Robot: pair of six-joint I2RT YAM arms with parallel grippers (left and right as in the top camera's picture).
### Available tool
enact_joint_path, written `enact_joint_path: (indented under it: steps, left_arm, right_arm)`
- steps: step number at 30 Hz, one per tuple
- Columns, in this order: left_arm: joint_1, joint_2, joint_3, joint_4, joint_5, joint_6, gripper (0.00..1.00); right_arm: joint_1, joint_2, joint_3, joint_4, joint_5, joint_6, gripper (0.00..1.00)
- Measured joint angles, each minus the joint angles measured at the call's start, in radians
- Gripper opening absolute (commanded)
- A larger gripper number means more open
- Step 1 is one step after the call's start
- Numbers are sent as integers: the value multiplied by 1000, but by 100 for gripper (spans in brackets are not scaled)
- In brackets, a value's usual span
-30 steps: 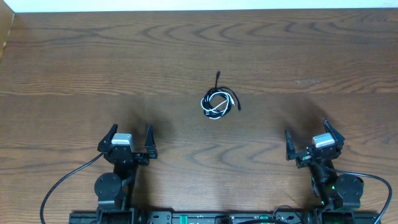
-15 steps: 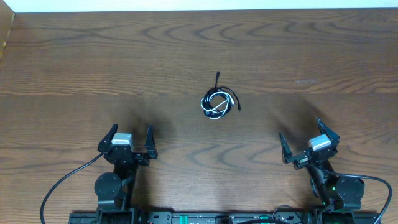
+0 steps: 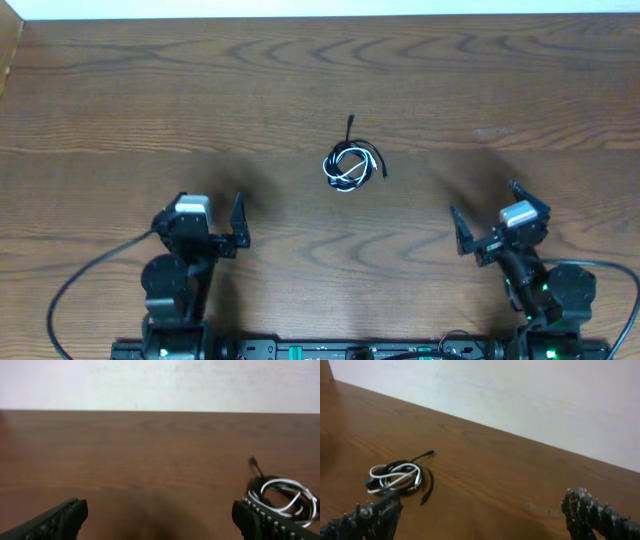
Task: Untangle cables
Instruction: 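Move the left gripper forward over the cable bundle, right gripper alongside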
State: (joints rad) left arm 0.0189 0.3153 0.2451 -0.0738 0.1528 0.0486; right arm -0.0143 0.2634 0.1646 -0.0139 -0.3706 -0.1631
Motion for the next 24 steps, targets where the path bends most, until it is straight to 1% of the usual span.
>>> enact_joint_path:
  steps: [3,9,17,24]
  left_arm:
    - [0,102,99,-45,2,8,98]
    - [0,314,336,-225,2,13,98]
    - [0,573,653,-446,2,13,98]
    - [0,795,947,-657,6,13,98]
  right_arm:
    - [0,88,69,0,0,-13,99]
    - [0,300,262,-41,-1,-31,99]
    - [0,596,550,-222,-45,-49,99]
    - [0,772,782,-373,-101,-56,99]
